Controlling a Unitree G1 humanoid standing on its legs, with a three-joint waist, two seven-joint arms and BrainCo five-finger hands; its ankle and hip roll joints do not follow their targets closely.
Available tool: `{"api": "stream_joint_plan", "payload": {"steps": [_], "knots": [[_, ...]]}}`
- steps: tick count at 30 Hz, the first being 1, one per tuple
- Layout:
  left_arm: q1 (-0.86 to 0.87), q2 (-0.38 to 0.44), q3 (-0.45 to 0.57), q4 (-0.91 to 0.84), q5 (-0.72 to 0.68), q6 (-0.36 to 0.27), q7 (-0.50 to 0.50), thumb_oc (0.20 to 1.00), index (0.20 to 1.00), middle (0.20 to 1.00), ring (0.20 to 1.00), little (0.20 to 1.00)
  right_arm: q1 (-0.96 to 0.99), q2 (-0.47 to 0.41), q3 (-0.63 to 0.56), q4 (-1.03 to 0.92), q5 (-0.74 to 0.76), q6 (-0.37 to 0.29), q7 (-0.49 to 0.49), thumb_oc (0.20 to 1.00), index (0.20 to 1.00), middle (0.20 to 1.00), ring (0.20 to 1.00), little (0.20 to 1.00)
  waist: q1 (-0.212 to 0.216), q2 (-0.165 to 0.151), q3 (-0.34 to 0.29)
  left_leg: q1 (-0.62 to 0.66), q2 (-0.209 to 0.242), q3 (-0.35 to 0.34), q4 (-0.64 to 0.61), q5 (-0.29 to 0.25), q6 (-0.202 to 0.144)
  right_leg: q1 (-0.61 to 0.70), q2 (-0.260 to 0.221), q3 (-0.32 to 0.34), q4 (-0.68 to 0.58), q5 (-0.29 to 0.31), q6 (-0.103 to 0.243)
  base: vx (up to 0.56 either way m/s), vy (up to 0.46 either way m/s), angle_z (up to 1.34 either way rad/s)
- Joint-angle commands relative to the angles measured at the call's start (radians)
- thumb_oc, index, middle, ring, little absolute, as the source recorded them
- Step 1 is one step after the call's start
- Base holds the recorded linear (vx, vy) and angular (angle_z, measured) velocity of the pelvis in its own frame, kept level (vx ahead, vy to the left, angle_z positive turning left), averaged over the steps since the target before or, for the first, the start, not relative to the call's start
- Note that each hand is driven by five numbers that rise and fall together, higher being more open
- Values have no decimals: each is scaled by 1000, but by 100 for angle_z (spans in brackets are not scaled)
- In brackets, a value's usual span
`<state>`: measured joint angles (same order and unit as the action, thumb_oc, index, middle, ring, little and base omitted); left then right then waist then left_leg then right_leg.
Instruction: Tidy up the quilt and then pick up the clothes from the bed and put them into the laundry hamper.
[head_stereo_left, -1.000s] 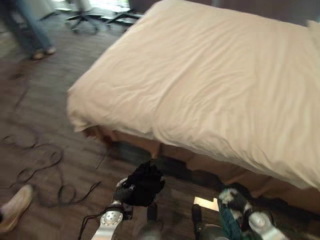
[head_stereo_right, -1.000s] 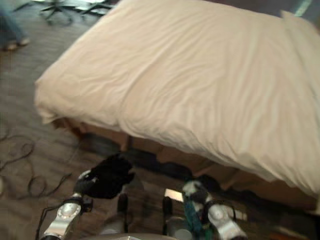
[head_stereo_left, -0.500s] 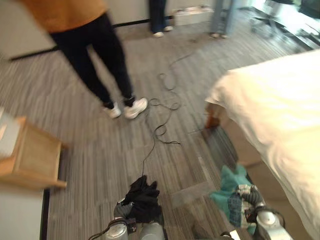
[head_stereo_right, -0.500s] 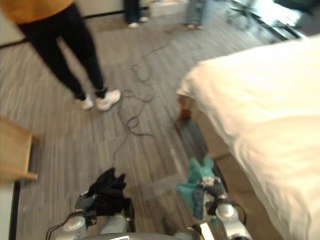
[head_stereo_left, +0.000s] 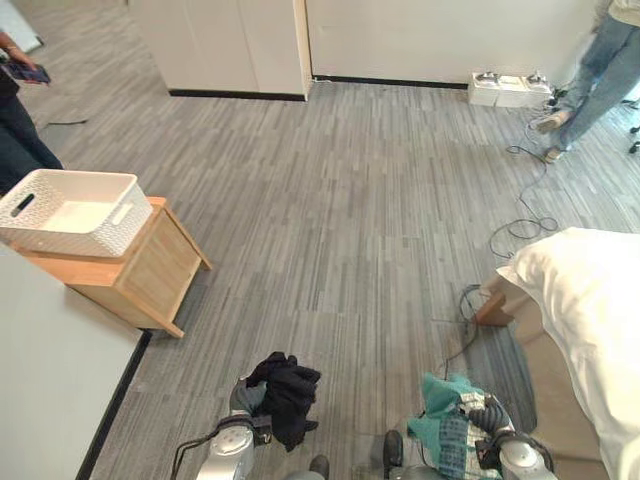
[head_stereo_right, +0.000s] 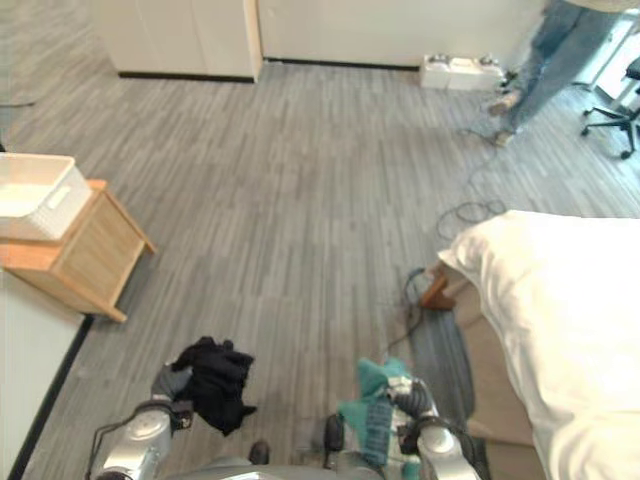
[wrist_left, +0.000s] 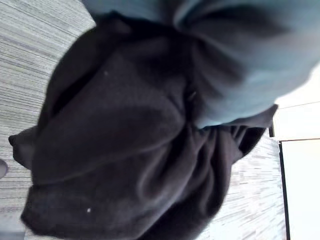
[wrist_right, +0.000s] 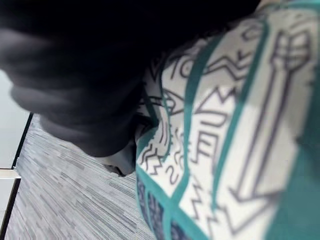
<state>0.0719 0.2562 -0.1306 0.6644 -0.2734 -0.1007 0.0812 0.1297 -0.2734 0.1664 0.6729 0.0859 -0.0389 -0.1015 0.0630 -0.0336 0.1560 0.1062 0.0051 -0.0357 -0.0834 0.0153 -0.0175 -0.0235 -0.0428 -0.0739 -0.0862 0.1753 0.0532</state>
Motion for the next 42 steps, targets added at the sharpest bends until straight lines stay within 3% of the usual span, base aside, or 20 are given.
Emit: {"api": "stream_joint_plan", "payload": {"steps": [1,3,5,8,10,14,16,17,19,20,22,25,29,32,35,37,38,39,40,42], "knots": [[-58,27,-21,-32,-50,-33,3,200,200,200,200,200,3,-60,-12,-121,-8,-29,8,200,200,200,200,200,31,18,7,-104,-9,64,148,-3,-28,85,7,-9,83,-208,31,-1,-120,-5],[-75,28,-30,-45,-60,-35,5,200,200,200,200,200,1,-79,-25,-166,-2,-40,-3,200,200,200,200,200,41,10,49,-232,1,70,384,62,-66,104,5,-18,76,-207,10,2,-161,-1],[-92,20,-47,-46,-60,-30,14,200,200,200,200,200,-4,-94,-35,-182,4,-38,-22,200,200,200,200,200,50,7,80,-358,18,70,581,125,-66,115,7,-38,77,-223,-12,53,-158,35],[-92,19,-50,-46,-57,-28,22,200,200,200,200,200,-9,-99,-41,-185,14,-34,-32,200,200,200,200,200,52,-1,81,-422,23,97,610,96,-47,134,10,-50,73,-251,-18,185,-53,18],[-81,15,-46,-37,-42,-19,23,200,200,200,200,200,-25,-96,-31,-190,24,-32,-32,200,200,200,200,200,75,1,55,-431,11,169,387,31,-14,176,11,-43,35,-277,5,512,134,-22],[-60,20,-22,-42,-44,-22,17,200,200,200,200,200,-55,-109,-20,-189,-3,-31,-40,200,200,200,200,200,109,13,41,-472,33,290,99,122,-33,247,12,-42,-1,-318,27,469,176,3],[-54,25,-9,-40,-44,-21,14,200,200,200,200,200,-58,-101,-17,-191,-17,-26,-30,200,200,200,200,200,114,4,28,-446,31,306,63,131,-25,261,10,-42,2,-330,38,607,194,5],[-48,43,3,-38,-30,-14,9,200,200,200,200,200,-64,-79,-7,-174,-39,-33,-20,200,200,200,200,200,130,-48,14,-442,-2,305,111,118,22,255,-10,-27,144,-308,68,551,189,-1],[-48,43,3,-38,-30,-14,9,200,200,200,200,200,-64,-78,-7,-173,-39,-33,-20,200,200,200,200,200,130,-49,13,-443,-3,306,112,118,22,254,-11,-26,146,-309,69,462,165,-24],[-58,53,1,-33,-27,-8,4,200,200,200,200,200,-83,-70,-8,-154,-53,-27,-12,200,200,200,200,200,128,-77,34,-400,-25,318,129,75,54,177,-38,-14,387,-123,165,455,192,-55],[-69,56,-8,-38,-32,-8,12,200,200,200,200,200,-90,-67,-6,-161,-50,-33,-12,200,200,200,200,200,104,-43,61,-313,-10,308,104,55,75,50,-38,-16,619,-17,177,563,251,-35],[-93,60,-20,-52,-26,-13,21,200,200,200,200,200,-91,-70,-16,-182,-49,-36,-13,200,200,200,200,200,45,26,102,-161,7,251,20,44,80,-163,-6,-50,770,-90,131,517,170,43],[-123,56,-33,-43,-17,-14,27,200,200,200,200,200,-77,-77,-34,-196,-30,-41,-21,200,200,200,200,200,-16,34,122,-64,-15,176,12,-11,57,-224,18,-49,513,-182,87,503,-22,78],[-158,52,-35,-8,-8,-18,30,200,200,200,200,200,-57,-81,-47,-199,-25,-38,-33,200,200,200,200,200,-61,30,114,30,-13,112,-4,-97,15,-295,-52,13,108,-103,117,724,-163,88],[-140,37,-25,19,10,-32,34,200,200,200,200,200,-42,-87,-30,-203,-59,-38,-14,200,200,200,200,200,-91,38,98,141,20,73,24,-149,-6,-326,-49,66,132,-53,143,798,-188,76],[-112,32,-20,20,1,-31,33,200,200,200,200,200,-40,-99,-17,-174,-74,-38,1,200,200,200,200,200,-95,48,78,66,72,58,391,-25,-45,-247,-25,54,170,-37,92,684,-347,50],[-104,29,-22,7,-14,-25,35,200,200,200,200,200,-38,-108,-19,-181,-68,-36,1,200,200,200,200,200,-82,36,95,-35,78,51,576,19,-36,-209,-30,36,167,-53,62,298,-253,59],[-104,30,-22,6,-14,-25,35,200,200,200,200,200,-39,-108,-19,-181,-68,-36,1,200,200,200,200,200,-85,33,92,-41,75,48,578,21,-35,-212,-34,34,166,-51,63,354,-362,128],[-98,26,-23,-12,-27,-23,41,200,200,200,200,200,-45,-128,-31,-186,-48,-40,-16,200,200,200,200,200,-51,4,127,-199,72,59,783,44,-9,-129,-40,-12,144,-98,18,398,-297,99],[-111,24,-25,-7,-31,-22,41,200,200,200,200,200,-63,-136,-39,-177,-39,-33,-21,200,200,200,200,200,-12,-9,139,-283,51,109,735,-1,-4,-52,-49,-34,124,-139,13,560,-224,51]]}}
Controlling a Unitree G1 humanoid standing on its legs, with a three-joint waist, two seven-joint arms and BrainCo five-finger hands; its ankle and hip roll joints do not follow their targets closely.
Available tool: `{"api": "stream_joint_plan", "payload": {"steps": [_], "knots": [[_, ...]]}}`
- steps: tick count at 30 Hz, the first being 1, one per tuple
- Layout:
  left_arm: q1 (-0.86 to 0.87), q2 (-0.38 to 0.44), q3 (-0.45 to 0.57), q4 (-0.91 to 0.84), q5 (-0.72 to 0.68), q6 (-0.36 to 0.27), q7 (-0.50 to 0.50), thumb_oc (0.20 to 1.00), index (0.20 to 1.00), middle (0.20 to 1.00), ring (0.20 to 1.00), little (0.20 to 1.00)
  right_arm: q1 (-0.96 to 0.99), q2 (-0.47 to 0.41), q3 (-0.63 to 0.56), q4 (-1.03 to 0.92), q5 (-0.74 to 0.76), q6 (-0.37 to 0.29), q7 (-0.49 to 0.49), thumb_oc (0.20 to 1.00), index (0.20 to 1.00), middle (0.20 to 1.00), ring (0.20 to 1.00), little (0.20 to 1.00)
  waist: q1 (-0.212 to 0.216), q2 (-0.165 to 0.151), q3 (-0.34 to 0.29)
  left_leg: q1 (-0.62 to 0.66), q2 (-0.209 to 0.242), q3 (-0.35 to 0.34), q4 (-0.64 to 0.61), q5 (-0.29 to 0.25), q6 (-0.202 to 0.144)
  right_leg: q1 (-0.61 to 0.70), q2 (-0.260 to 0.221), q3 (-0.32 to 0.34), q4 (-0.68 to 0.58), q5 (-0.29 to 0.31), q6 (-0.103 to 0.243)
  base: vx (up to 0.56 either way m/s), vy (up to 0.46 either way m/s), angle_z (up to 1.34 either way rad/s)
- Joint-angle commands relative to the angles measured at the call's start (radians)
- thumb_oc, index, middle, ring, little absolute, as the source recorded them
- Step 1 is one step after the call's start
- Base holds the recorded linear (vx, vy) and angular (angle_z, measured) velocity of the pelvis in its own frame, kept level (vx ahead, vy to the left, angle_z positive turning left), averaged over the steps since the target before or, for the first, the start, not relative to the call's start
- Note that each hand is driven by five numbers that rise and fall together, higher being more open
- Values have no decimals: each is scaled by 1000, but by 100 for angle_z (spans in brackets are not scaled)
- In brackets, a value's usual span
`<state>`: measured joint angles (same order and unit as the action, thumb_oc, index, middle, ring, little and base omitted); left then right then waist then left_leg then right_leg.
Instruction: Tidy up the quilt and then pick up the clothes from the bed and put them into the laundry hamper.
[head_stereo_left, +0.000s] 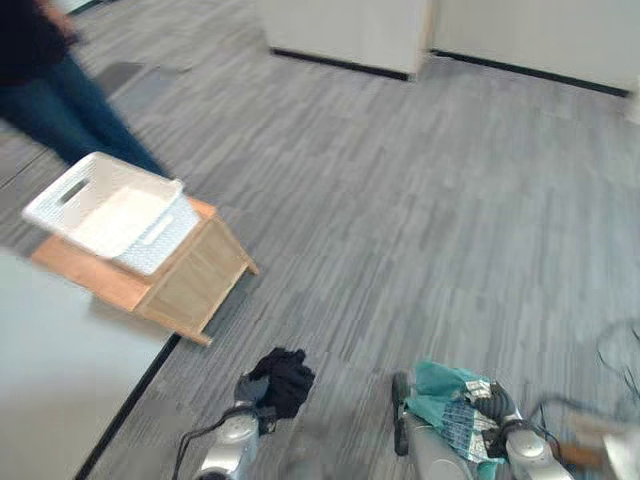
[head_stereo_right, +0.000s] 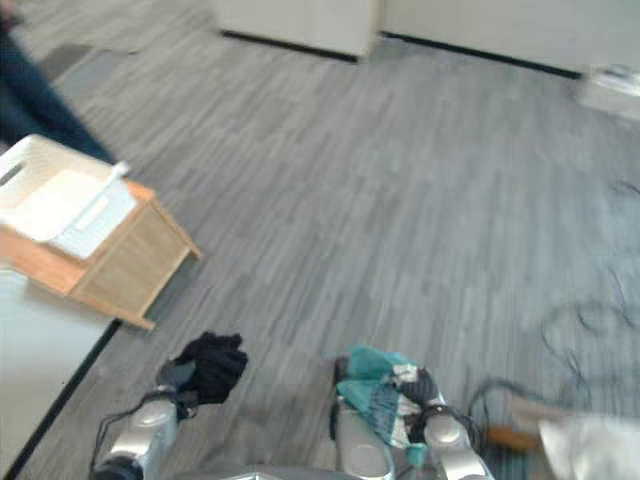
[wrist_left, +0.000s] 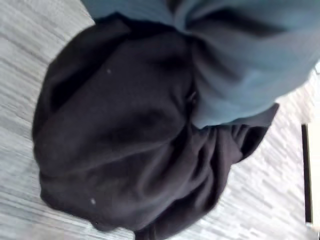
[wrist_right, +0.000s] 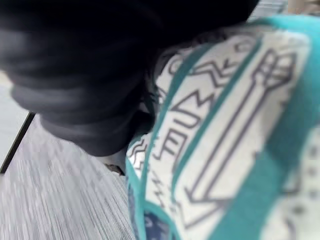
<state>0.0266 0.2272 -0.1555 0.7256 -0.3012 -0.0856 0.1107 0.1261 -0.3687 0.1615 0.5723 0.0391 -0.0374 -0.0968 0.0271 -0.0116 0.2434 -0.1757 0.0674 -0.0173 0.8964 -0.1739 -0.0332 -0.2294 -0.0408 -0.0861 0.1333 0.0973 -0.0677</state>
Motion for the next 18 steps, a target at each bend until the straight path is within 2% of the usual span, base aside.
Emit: {"api": "stream_joint_plan", "payload": {"steps": [1,2,3,4,5,6,7,8,9,10,11,12,13,14,15,16,17,18], "knots": [[-67,49,4,-53,1,-40,6,200,200,200,200,200,-61,-46,-37,-71,17,-35,-27,200,200,200,200,200,42,-36,49,-36,-40,114,-330,168,15,197,-57,-42,-119,-76,138,548,-72,30],[-65,46,5,-53,0,-40,2,200,200,200,200,200,-61,-44,-42,-70,16,-34,-25,200,200,200,200,200,52,-39,40,-55,-45,139,-382,165,15,222,-66,-50,-134,-84,144,573,-30,34],[-55,41,0,-49,9,-39,-5,200,200,200,200,200,-52,-45,-47,-66,14,-36,-30,200,200,200,200,200,57,-29,28,-51,-46,171,-507,156,21,248,-69,-68,-147,-103,157,620,34,45],[-35,33,5,-38,24,-35,-13,200,200,200,200,200,-52,-48,-47,-51,8,-38,-36,200,200,200,200,200,65,-16,11,-74,-39,248,-655,204,8,295,-50,-96,-155,-131,161,654,76,49],[-23,32,15,-43,23,-29,-13,200,200,200,200,200,-52,-49,-50,-55,-2,-33,-37,200,200,200,200,200,76,-9,-1,-57,-36,290,-757,228,5,332,-46,-101,-161,-151,162,741,89,52],[-18,31,20,-35,25,-25,-14,200,200,200,200,200,-58,-49,-48,-49,-9,-30,-39,200,200,200,200,200,82,1,-15,-72,-23,334,-814,245,-11,363,-34,-115,-159,-177,170,644,95,36],[-8,29,27,-36,21,-22,-13,200,200,200,200,200,-65,-49,-46,-44,-19,-30,-44,200,200,200,200,200,88,-6,-22,-60,-23,374,-862,263,-14,390,-37,-126,-145,-201,176,725,106,35],[15,36,48,-37,12,-22,-16,200,200,200,200,200,-78,-47,-33,-41,-32,-28,-24,200,200,200,200,200,105,-13,-44,-34,-29,390,-886,252,2,409,-30,-135,-112,-213,188,669,111,30],[16,36,45,-30,18,-16,-15,200,200,200,200,200,-78,-34,-24,-33,-40,-30,-25,200,200,200,200,200,107,-27,-51,-16,-48,381,-884,243,28,412,-39,-132,-56,-201,199,677,163,12],[18,35,45,-27,10,-17,-11,200,200,200,200,200,-83,-24,-14,-27,-42,-34,-27,200,200,200,200,200,106,-39,-55,5,-70,376,-881,232,52,384,-47,-131,65,-163,225,551,179,-7],[15,34,40,-19,19,-14,-10,200,200,200,200,200,-82,-13,-14,-17,-46,-30,-26,200,200,200,200,200,101,-46,-51,33,-84,377,-885,216,71,355,-63,-129,184,-115,262,458,182,-11],[15,35,43,-17,26,-13,-6,200,200,200,200,200,-81,-4,-12,-19,-49,-27,-21,200,200,200,200,200,103,-42,-51,60,-82,390,-896,221,92,329,-69,-128,271,-50,272,314,132,-11],[16,35,41,-17,26,-13,-6,200,200,200,200,200,-80,-4,-13,-19,-49,-27,-21,200,200,200,200,200,100,-48,-51,70,-99,376,-900,203,90,334,-80,-122,279,-65,284,480,140,11],[16,42,52,-8,28,-13,9,200,200,200,200,200,-77,10,-6,-31,-51,-31,-13,200,200,200,200,200,83,-18,-38,139,-78,337,-936,212,114,203,-58,-72,494,18,256,537,111,20],[11,44,51,-4,31,-14,12,200,200,200,200,200,-77,12,-4,-27,-47,-33,-13,200,200,200,200,200,76,-5,-29,170,-73,302,-952,211,113,149,-44,-67,517,-3,244,663,70,57],[6,46,50,-1,34,-17,17,200,200,200,200,200,-75,14,-4,-26,-43,-34,-13,200,200,200,200,200,66,1,-26,196,-72,263,-963,208,108,104,-32,-63,482,-28,227,577,-42,133],[-1,47,47,10,32,-23,22,200,200,200,200,200,-70,12,-2,-24,-33,-39,-13,200,200,200,200,200,56,-4,-23,218,-79,217,-966,199,100,77,-24,-53,391,-49,212,402,-55,169],[-1,47,47,10,32,-23,22,200,200,200,200,200,-70,12,-2,-24,-33,-39,-13,200,200,200,200,200,55,-3,-24,218,-79,216,-966,199,100,78,-24,-54,390,-49,212,621,-153,191]]}}
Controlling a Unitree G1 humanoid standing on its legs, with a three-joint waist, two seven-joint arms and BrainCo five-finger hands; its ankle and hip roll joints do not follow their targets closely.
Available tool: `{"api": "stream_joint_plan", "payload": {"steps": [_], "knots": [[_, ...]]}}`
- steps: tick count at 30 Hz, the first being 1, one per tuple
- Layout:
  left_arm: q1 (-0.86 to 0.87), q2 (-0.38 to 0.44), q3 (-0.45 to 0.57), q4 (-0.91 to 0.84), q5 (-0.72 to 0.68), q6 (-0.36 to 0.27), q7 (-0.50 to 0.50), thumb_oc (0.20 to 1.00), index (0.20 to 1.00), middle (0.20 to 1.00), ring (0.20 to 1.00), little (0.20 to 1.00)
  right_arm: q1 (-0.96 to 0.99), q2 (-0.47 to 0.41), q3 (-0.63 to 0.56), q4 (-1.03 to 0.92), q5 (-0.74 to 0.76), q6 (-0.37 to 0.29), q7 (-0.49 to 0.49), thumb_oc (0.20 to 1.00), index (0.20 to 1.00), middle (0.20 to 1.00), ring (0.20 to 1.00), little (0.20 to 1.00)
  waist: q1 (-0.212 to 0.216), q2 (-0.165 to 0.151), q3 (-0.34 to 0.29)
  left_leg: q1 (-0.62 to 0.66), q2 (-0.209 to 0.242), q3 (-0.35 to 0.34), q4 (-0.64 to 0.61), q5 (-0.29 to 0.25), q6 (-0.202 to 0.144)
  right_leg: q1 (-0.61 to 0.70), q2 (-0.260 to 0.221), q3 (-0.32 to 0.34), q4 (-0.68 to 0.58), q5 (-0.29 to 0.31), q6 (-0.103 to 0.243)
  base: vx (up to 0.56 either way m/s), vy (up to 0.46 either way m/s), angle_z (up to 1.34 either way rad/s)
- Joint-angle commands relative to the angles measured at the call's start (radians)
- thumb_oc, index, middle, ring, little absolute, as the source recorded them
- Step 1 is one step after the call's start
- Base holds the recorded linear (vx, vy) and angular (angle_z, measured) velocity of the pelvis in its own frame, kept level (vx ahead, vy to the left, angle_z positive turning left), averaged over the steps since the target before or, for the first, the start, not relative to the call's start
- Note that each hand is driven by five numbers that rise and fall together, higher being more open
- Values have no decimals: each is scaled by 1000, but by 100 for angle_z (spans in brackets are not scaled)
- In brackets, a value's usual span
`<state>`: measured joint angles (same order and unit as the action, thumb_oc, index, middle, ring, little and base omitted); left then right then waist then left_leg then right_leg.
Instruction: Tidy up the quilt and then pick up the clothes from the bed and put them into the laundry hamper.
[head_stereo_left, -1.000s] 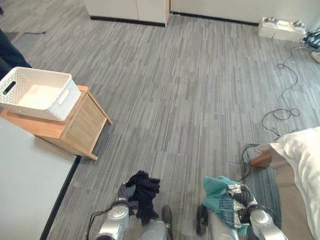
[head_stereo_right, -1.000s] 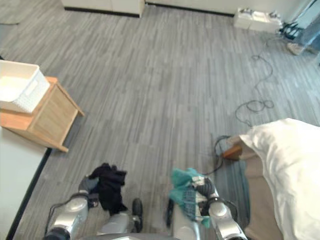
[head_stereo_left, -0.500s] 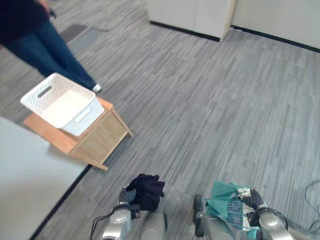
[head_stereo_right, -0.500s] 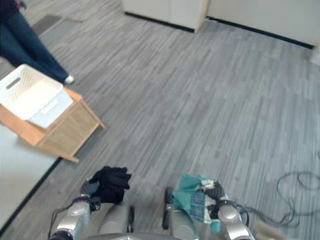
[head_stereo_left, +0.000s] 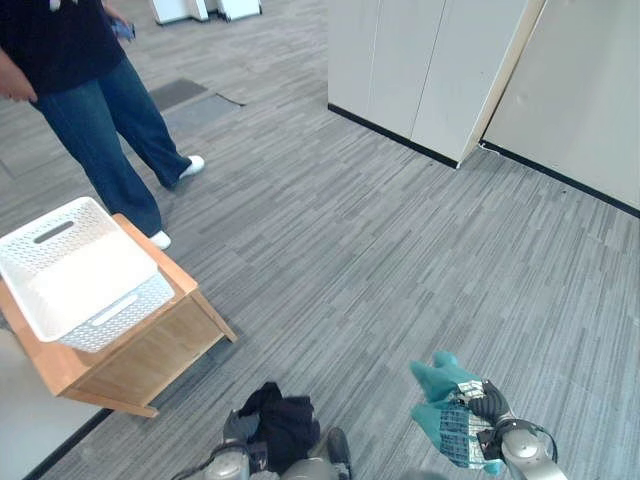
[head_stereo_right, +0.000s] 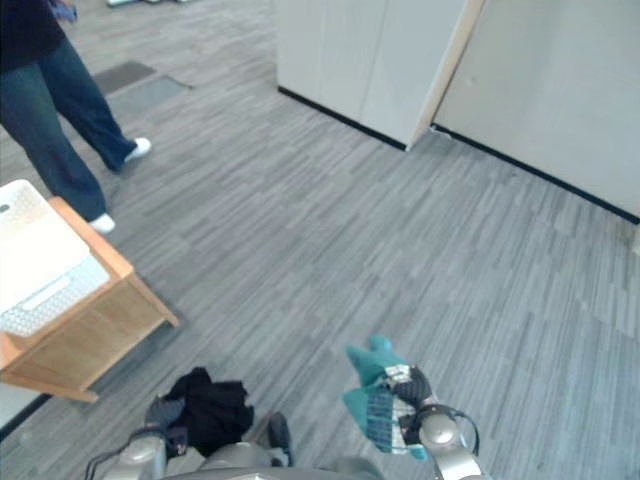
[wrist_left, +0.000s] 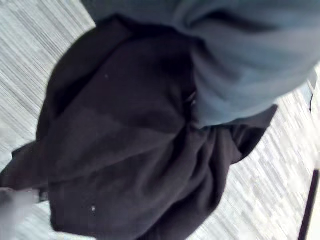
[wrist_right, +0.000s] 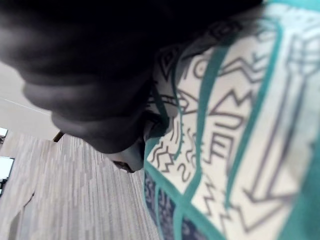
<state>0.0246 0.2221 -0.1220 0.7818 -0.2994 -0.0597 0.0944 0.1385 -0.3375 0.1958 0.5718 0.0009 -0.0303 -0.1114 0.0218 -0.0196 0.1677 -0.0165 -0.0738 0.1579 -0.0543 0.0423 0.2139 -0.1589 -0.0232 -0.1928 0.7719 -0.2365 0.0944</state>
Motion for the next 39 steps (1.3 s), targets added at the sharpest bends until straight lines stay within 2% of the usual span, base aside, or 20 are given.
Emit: {"api": "stream_joint_plan", "payload": {"steps": [1,3,5,7,9,11,13,15,19,20,22,26,27,29,30,32,34,35,37,39], "knots": [[-19,54,3,-30,41,-55,41,200,200,200,200,200,-75,-23,-43,-23,14,-45,-2,200,200,200,200,200,42,-5,57,101,54,-27,-16,-50,-172,-7,-58,81,-501,243,39,587,-173,144],[-42,47,-6,-3,60,-58,43,200,200,200,200,200,-63,-28,-50,-20,16,-43,-8,200,200,200,200,200,16,-10,54,141,57,-99,-31,-82,-198,-24,-68,161,-709,280,55,725,-226,139],[-61,43,-11,19,83,-62,50,200,200,200,200,200,-49,-34,-56,-24,2,-39,-5,200,200,200,200,200,-18,-17,52,193,78,-166,-31,-127,-215,-86,-70,289,-769,342,92,654,-248,157],[-62,45,-17,20,89,-71,47,200,200,200,200,200,-41,-35,-53,-29,-5,-39,0,200,200,200,200,200,-18,-21,49,221,89,-193,-16,-153,-223,-58,-76,279,-784,335,90,476,-220,133],[-45,34,-15,38,81,-76,46,200,200,200,200,200,-52,-44,-29,0,-5,-50,20,200,200,200,200,200,-19,-24,50,179,116,-220,219,-109,-256,-14,-61,260,-718,340,65,550,-367,106],[-32,31,-10,28,52,-74,42,200,200,200,200,200,-77,-61,-22,-2,8,-54,23,200,200,200,200,200,0,-45,76,19,130,-210,527,-1,-259,36,-72,203,-716,318,18,342,-374,148],[-23,36,-14,9,49,-70,39,200,200,200,200,200,-82,-77,-33,-17,21,-57,13,200,200,200,200,200,24,-69,98,-93,163,-126,654,10,-242,100,-80,145,-735,285,-17,359,-382,100],[-19,38,-16,5,52,-66,31,200,200,200,200,200,-81,-89,-41,-21,17,-52,14,200,200,200,200,200,44,-76,105,-175,180,-36,631,-15,-247,161,-84,102,-752,254,-23,400,-209,79],[11,27,-8,6,60,-60,16,200,200,200,200,200,-73,-104,-50,-32,4,-52,16,200,200,200,200,200,61,-67,83,-217,121,69,389,-47,-230,236,-71,49,-785,210,-10,444,-42,83],[32,21,2,-5,76,-55,12,200,200,200,200,200,-76,-110,-54,-23,-13,-56,10,200,200,200,200,200,62,-43,61,-220,129,203,197,13,-253,275,-40,17,-777,165,-2,579,35,40],[47,21,14,-21,77,-45,6,200,200,200,200,200,-81,-108,-61,-22,-25,-50,7,200,200,200,200,200,69,-43,43,-213,144,273,133,24,-259,320,-27,-2,-756,128,8,579,41,50],[69,25,24,-14,69,-36,0,200,200,200,200,200,-78,-74,-45,-25,-40,-61,17,200,200,200,200,200,93,-63,20,-129,85,241,50,-4,-192,310,-22,-21,-524,149,66,550,66,13],[61,31,28,-6,82,-30,4,200,200,200,200,200,-72,-52,-47,-34,-49,-58,21,200,200,200,200,200,70,-61,38,-59,71,252,34,-30,-161,237,-50,-18,-275,298,159,293,45,45],[55,40,28,-9,84,-32,12,200,200,200,200,200,-74,-39,-45,-47,-48,-61,23,200,200,200,200,200,51,-52,49,-19,82,243,14,-34,-155,159,-59,5,-147,331,161,422,-1,55],[35,48,28,-18,76,-35,21,200,200,200,200,200,-71,-27,-49,-58,-42,-62,21,200,200,200,200,200,36,-22,66,29,119,223,1,-21,-160,56,-79,-14,-93,337,140,551,-79,52],[22,56,24,-19,72,-42,26,200,200,200,200,200,-71,-22,-49,-51,-33,-59,17,200,200,200,200,200,20,-19,72,69,119,181,-13,-31,-176,16,-131,-42,-225,289,93,518,-136,74],[21,58,20,-22,68,-45,28,200,200,200,200,200,-68,-23,-51,-56,-30,-58,17,200,200,200,200,200,11,-18,73,83,121,163,-13,-36,-185,16,-144,-45,-290,276,80,400,-190,88],[20,60,14,-20,73,-52,31,200,200,200,200,200,-60,-25,-53,-63,-16,-58,11,200,200,200,200,200,-7,-18,66,98,123,102,-2,-66,-209,7,-152,29,-536,280,62,536,-334,69],[15,61,12,-18,79,-54,33,200,200,200,200,200,-56,-26,-56,-67,-14,-57,11,200,200,200,200,200,-18,-20,65,108,126,72,2,-79,-219,6,-156,90,-627,287,63,447,-290,75],[-20,71,14,3,122,-57,53,200,200,200,200,200,-36,-26,-55,-82,-19,-55,21,200,200,200,200,200,-63,-34,68,169,162,-18,1,-126,-255,-49,-162,379,-727,373,118,539,-453,102]]}}
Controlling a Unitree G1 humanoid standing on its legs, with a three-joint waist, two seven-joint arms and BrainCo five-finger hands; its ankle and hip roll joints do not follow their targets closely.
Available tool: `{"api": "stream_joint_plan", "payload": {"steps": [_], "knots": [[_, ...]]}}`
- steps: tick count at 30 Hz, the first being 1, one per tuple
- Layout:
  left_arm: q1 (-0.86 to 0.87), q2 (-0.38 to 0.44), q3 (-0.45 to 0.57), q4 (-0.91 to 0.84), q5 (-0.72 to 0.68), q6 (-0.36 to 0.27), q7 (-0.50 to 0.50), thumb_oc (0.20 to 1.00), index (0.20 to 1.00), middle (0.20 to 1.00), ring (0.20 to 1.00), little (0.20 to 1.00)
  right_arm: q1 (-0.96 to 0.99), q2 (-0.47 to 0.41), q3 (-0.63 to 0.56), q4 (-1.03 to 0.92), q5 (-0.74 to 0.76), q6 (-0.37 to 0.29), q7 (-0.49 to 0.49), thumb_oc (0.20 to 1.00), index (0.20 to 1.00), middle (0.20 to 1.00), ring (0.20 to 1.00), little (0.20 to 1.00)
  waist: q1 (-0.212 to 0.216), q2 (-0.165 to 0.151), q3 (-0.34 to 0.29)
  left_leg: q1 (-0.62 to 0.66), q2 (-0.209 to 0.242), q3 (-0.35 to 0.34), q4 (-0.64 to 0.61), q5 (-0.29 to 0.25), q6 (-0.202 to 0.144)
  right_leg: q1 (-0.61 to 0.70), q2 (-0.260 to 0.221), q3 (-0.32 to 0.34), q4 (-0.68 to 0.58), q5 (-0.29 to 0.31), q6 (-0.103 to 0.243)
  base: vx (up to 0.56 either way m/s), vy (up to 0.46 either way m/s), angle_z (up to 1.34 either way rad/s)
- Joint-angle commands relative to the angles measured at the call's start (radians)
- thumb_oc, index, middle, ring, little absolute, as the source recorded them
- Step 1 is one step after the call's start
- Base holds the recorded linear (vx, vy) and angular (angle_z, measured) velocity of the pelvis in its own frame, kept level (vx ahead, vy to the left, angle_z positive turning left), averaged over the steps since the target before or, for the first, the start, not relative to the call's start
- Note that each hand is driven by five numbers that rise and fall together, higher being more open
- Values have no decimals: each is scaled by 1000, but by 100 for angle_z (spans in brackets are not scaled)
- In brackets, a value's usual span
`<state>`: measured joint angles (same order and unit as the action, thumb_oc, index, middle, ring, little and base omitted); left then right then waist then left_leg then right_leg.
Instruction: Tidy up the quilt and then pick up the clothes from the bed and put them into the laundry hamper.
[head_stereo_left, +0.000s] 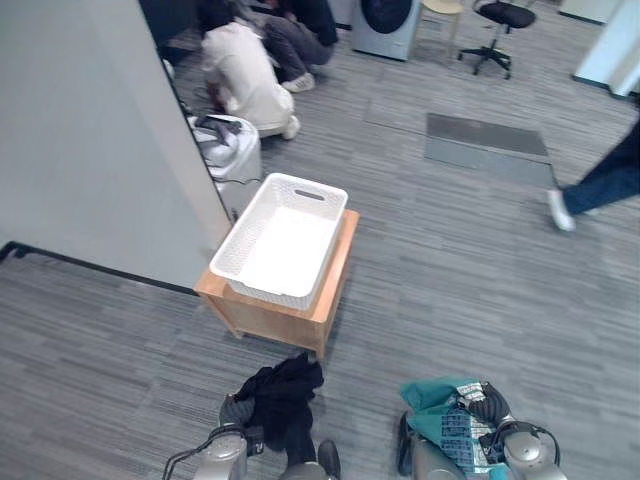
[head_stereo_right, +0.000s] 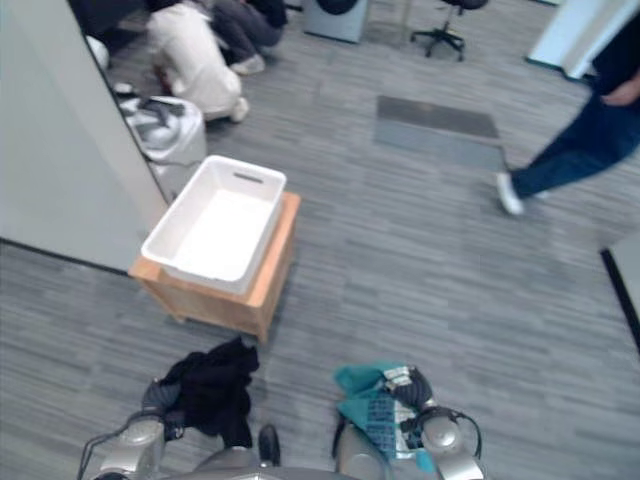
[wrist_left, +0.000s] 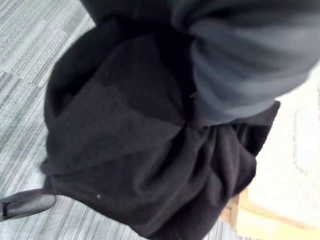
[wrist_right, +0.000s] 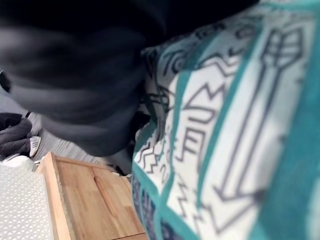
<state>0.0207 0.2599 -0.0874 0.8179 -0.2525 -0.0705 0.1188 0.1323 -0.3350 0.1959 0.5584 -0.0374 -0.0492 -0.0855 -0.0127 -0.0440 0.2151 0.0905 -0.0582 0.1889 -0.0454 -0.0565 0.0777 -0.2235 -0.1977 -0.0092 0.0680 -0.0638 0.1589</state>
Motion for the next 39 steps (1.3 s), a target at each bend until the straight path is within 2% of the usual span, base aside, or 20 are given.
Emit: {"api": "stream_joint_plan", "payload": {"steps": [1,2,5,6,7,9,10,11,13,14,15,18,21,24,26,27,30,34,37,39], "knots": [[-16,33,-21,-32,76,-47,29,200,200,200,200,200,-30,-29,-55,-69,19,-36,-5,200,200,200,200,200,-27,-8,23,66,148,-48,-8,-29,-119,18,14,196,-20,198,53,591,-527,119],[-18,36,-25,-25,66,-62,21,200,200,200,200,200,-26,-23,-41,-54,15,-36,8,200,200,200,200,200,-15,-22,7,85,166,-60,15,-48,-140,38,-1,158,-19,161,49,343,-374,134],[-17,31,-24,-20,50,-66,20,200,200,200,200,200,-40,-37,-33,-43,17,-45,17,200,200,200,200,200,-16,-21,8,19,223,-101,169,26,-166,68,30,135,-8,155,33,249,-424,67],[-20,27,-26,-34,27,-69,22,200,200,200,200,200,-44,-52,-38,-53,20,-48,11,200,200,200,200,200,-8,-27,27,-87,257,-116,344,97,-167,92,27,100,-9,150,6,107,-551,129],[-8,24,-31,-78,10,-68,14,200,200,200,200,200,-43,-76,-59,-69,36,-55,-5,200,200,200,200,200,2,-46,61,-211,295,-34,512,109,-125,164,27,9,-45,121,-43,105,-547,146],[2,25,-28,-95,7,-66,5,200,200,200,200,200,-50,-82,-65,-68,36,-48,-12,200,200,200,200,200,9,-49,66,-234,281,17,516,83,-121,191,30,-19,-56,107,-50,165,-293,130],[15,26,-18,-87,18,-58,-1,200,200,200,200,200,-80,-90,-72,-55,43,-39,-20,200,200,200,200,200,29,-41,57,-288,155,78,399,8,-94,211,52,-44,-46,78,-56,302,-182,87],[25,22,-14,-83,20,-55,-4,200,200,200,200,200,-87,-92,-83,-48,43,-37,-22,200,200,200,200,200,34,-35,43,-288,117,110,336,5,-89,220,65,-59,-36,62,-53,341,-160,58],[46,18,-3,-76,33,-49,-8,200,200,200,200,200,-79,-88,-113,-42,44,-38,-26,200,200,200,200,200,23,-15,20,-242,129,250,214,13,-107,263,105,-99,0,2,-34,390,-36,35],[55,30,0,-79,34,-41,-22,200,200,200,200,200,-80,-88,-121,-62,40,-38,-26,200,200,200,200,200,14,-5,10,-183,129,306,141,7,-86,266,118,-143,48,-11,-26,410,97,70],[64,35,-1,-77,35,-41,-26,200,200,200,200,200,-78,-85,-121,-71,37,-40,-30,200,200,200,200,200,18,-7,1,-157,97,287,110,12,-68,269,120,-158,96,-11,-20,317,105,82],[63,42,-1,-61,52,-34,-26,200,200,200,200,200,-81,-71,-134,-87,27,-42,-38,200,200,200,200,200,-2,-14,2,-81,72,256,59,0,-37,195,88,-210,355,120,87,242,17,76],[65,44,0,-64,56,-39,-19,200,200,200,200,200,-83,-69,-140,-100,25,-45,-40,200,200,200,200,200,-8,-10,7,-53,76,239,31,8,-36,153,87,-190,440,140,94,131,-67,61],[60,53,-6,-46,65,-55,-17,200,200,200,200,200,-108,-112,-164,-162,13,-58,-67,200,200,200,200,200,-3,-19,-10,-26,94,107,-28,43,-74,121,61,-65,124,116,29,293,-305,53],[53,57,-11,-43,72,-59,-14,200,200,200,200,200,-113,-126,-176,-174,12,-61,-73,200,200,200,200,200,-5,-21,-16,-27,98,74,-36,40,-84,123,51,-8,25,128,25,202,-254,158],[28,68,-12,-10,86,-65,-8,200,200,200,200,200,-141,-158,-190,-184,7,-70,-89,200,200,200,200,200,-5,-27,-20,-22,113,-9,-42,23,-100,98,20,106,-78,179,45,169,-248,138],[23,87,2,14,87,-68,5,200,200,200,200,200,-205,-203,-171,-199,-16,-77,-99,200,200,200,200,200,4,-29,-18,10,137,-70,-42,3,-121,46,-2,116,-119,216,53,321,-398,112],[48,101,12,39,78,-77,2,200,200,200,200,200,-331,-265,-133,-221,-26,-93,-96,200,200,200,200,200,27,-54,-18,54,172,-92,-41,-4,-160,87,-6,60,-95,193,60,228,-334,72],[65,85,5,36,44,-76,-5,200,200,200,200,200,-391,-301,-106,-244,-24,-99,-90,200,200,200,200,200,22,-36,-28,43,223,-100,39,-25,-186,125,29,26,-73,156,34,280,-359,44],[66,74,-18,14,27,-78,-8,200,200,200,200,200,-421,-329,-99,-256,-20,-101,-96,200,200,200,200,200,19,-24,-18,-11,253,-81,169,39,-203,168,46,-14,-70,132,-1,157,-195,43]]}}
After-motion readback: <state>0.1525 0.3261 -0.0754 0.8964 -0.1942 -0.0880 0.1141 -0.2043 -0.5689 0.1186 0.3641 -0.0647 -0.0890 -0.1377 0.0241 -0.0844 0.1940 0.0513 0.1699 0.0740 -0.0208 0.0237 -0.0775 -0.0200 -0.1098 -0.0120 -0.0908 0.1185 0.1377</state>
